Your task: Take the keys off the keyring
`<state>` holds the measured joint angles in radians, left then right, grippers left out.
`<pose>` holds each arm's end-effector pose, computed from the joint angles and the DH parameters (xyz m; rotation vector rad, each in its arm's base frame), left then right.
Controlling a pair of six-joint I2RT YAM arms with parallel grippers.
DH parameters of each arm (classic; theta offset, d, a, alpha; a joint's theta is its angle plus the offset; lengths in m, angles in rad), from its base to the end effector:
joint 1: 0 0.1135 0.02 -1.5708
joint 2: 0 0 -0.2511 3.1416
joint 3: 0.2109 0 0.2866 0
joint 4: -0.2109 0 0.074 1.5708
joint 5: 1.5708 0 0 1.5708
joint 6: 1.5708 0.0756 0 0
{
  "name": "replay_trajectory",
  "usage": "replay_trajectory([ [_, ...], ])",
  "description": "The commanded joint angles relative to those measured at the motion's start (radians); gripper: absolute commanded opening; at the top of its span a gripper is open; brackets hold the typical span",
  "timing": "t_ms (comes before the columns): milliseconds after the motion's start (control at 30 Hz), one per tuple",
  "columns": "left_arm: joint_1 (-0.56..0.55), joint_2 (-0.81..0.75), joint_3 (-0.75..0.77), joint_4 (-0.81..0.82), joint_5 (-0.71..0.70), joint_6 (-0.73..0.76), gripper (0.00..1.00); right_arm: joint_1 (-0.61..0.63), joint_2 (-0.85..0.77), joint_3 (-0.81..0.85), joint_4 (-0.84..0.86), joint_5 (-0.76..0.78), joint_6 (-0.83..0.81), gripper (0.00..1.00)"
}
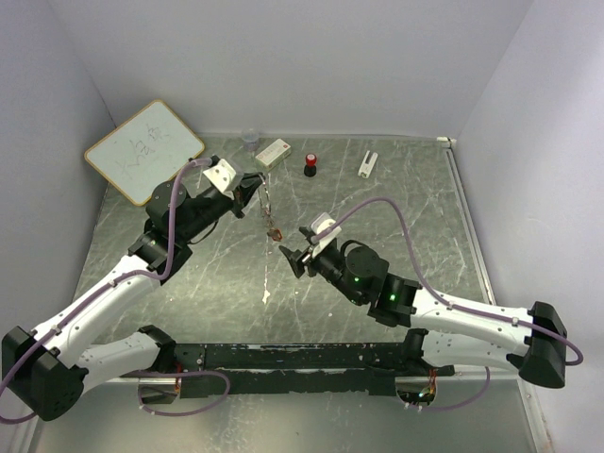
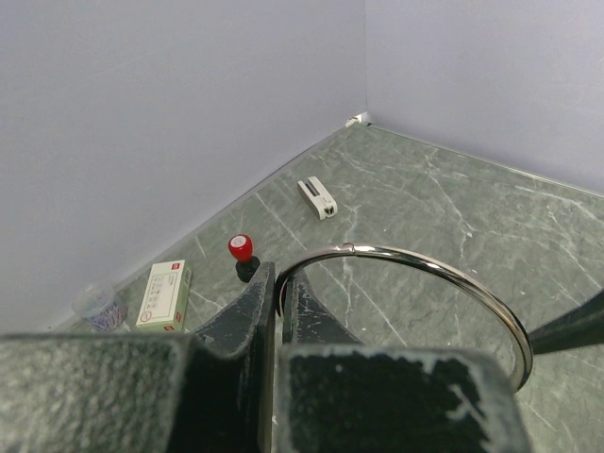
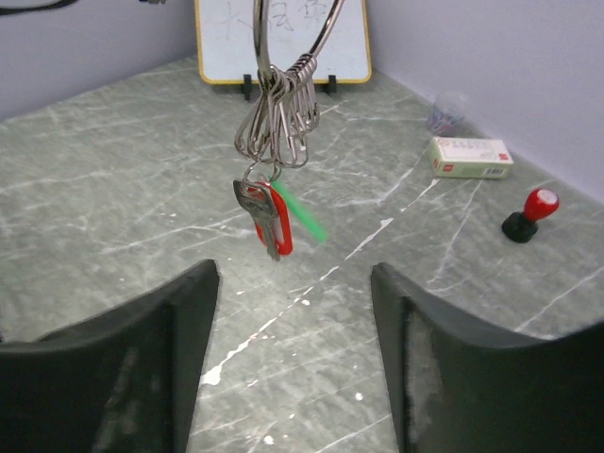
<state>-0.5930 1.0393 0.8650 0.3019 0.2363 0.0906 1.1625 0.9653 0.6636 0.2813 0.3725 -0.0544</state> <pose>0.2600 -0.1966 0.3592 0.6748 1.3092 -0.5802 0.1471 0.2707 0.2910 -0.6687 1.4741 0.5655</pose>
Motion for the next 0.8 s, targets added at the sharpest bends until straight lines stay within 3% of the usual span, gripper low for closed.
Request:
replay_trajectory([
  [0, -0.009, -0.028, 0.036, 0.019, -0.032, -0.031, 0.07, 0.007, 0.046, 0.030, 0.076, -0.007, -0.040, 0.53],
  [167, -0.010, -0.039, 0.025, 0.026, -0.032, -0.035, 0.07, 0.007, 0.069, 0.042, 0.105, -0.017, -0.043, 0.32],
  [367, -0.010, -0.059, 0.010, 0.038, -0.017, -0.045, 0.07, 0.006, 0.070, 0.042, 0.115, -0.032, -0.039, 0.42],
  [767, -0.011, -0.063, -0.003, 0.061, 0.015, -0.069, 0.07, 0.006, 0.087, 0.044, 0.153, -0.068, -0.042, 0.43],
])
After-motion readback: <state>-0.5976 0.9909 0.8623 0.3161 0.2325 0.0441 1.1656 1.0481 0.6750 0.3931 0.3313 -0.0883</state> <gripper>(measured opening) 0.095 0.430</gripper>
